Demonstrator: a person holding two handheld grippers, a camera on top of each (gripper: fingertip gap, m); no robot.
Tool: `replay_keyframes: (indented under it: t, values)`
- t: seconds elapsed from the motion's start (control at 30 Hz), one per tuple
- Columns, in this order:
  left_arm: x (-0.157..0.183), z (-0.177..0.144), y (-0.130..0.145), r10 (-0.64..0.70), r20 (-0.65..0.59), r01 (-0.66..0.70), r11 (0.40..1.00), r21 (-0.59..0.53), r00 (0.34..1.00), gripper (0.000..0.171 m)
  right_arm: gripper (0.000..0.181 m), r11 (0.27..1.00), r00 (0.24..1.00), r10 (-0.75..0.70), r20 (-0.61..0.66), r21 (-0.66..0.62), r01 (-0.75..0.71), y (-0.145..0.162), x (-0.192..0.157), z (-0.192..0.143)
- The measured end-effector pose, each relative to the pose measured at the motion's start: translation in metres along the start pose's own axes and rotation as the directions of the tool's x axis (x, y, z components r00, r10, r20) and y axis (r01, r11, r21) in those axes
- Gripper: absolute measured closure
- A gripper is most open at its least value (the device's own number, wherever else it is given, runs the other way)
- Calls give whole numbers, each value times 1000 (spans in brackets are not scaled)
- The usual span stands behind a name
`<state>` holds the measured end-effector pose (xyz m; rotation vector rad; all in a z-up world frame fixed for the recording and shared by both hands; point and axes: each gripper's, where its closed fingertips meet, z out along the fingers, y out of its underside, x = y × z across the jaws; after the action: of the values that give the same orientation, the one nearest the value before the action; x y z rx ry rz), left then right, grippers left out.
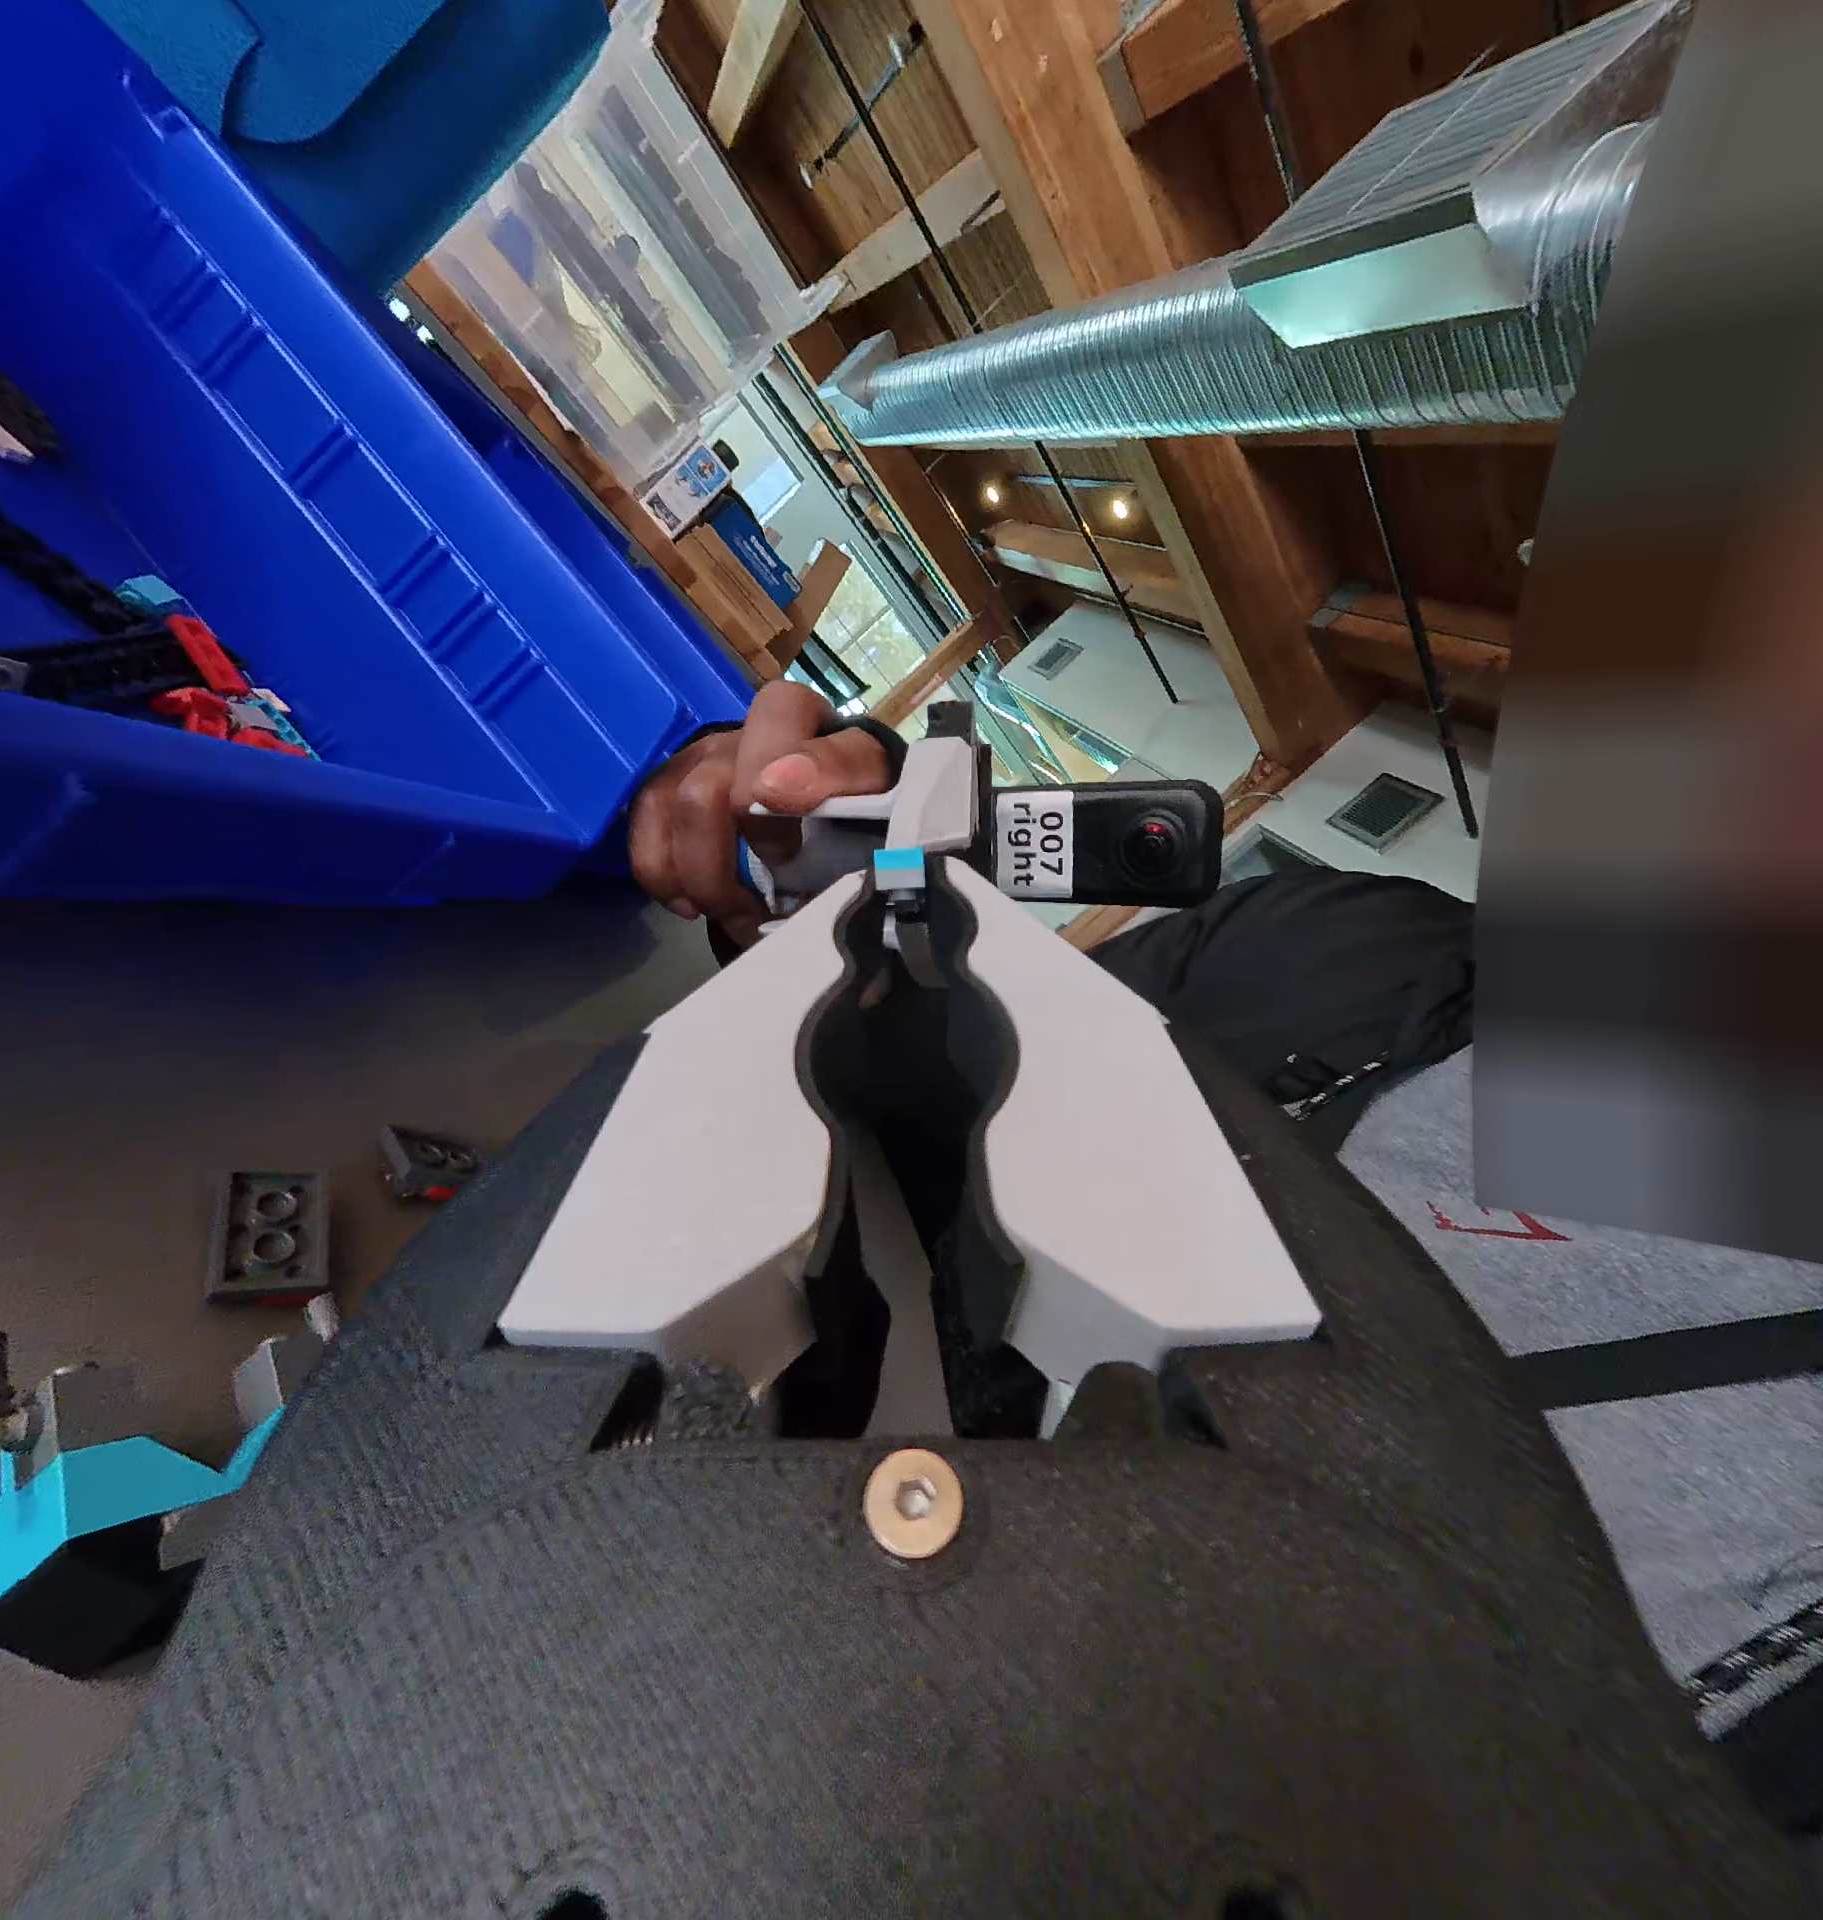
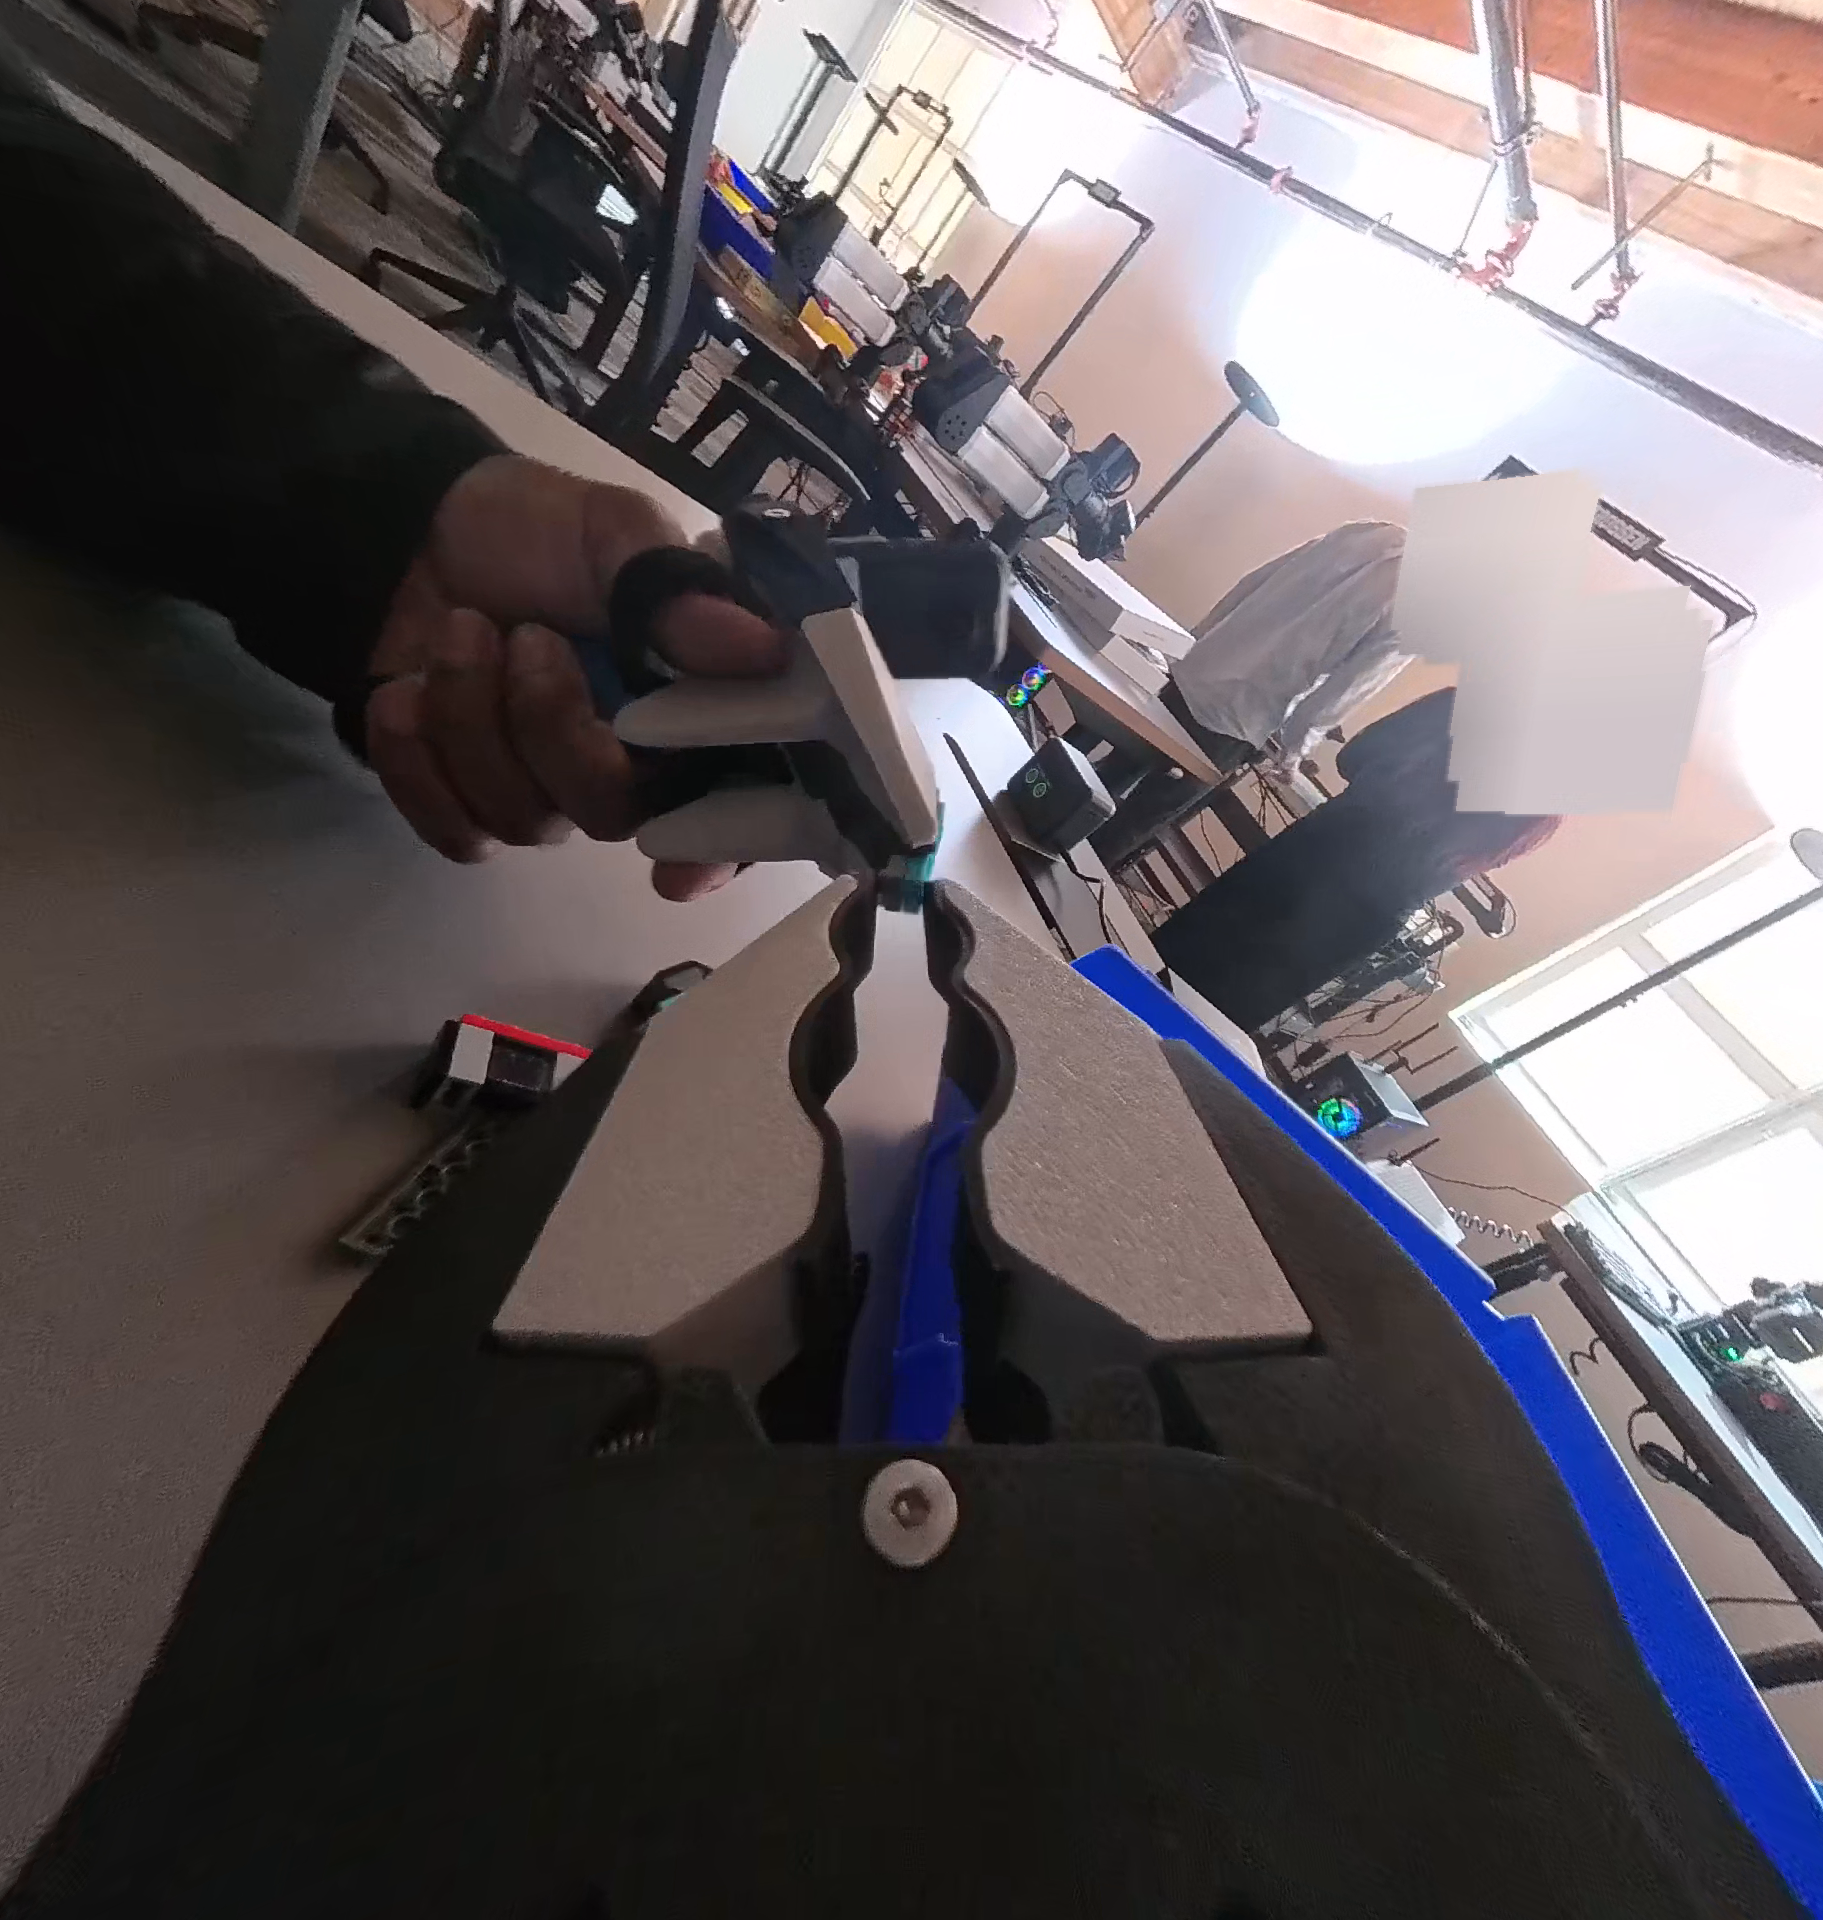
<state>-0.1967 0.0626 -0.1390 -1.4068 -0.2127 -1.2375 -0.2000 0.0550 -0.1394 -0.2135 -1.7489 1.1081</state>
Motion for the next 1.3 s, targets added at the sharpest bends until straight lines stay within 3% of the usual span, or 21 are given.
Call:
replay_keyframes:
  t: [0.2, 0.43, 0.63, 0.9, 1.07, 1.3]
  values:
    - [0, -2, -18, 23, 24, -26, 988, 150, 999, 163, 155, 994, 983, 105, -148, -6, -107, 1, 18, 4]
    - [1, 1, -22, -16, 12, 12, 963, 270, 1000, 163, 155, 996, 945, 60, -322, -37, -75, 1, 30, 4]
    - [2, 4, -21, -44, -16, 47, 953, 298, 999, 163, 168, 999, 949, -10, -314, -40, -3, -2, 26, 5]
    - [1, 5, -15, -57, -24, 60, 980, 190, 998, 151, 170, 999, 969, -50, -243, 9, 53, -7, 25, -1]
    - [6, 3, -14, -71, -56, 78, 987, 138, 996, 146, 170, 996, 989, -73, -127, 32, 77, -6, 15, -4]
    - [7, 7, 8, -60, -40, 58, 997, -48, 997, 149, 170, 997, 997, -57, 49, 60, 54, -6, -4, -9]
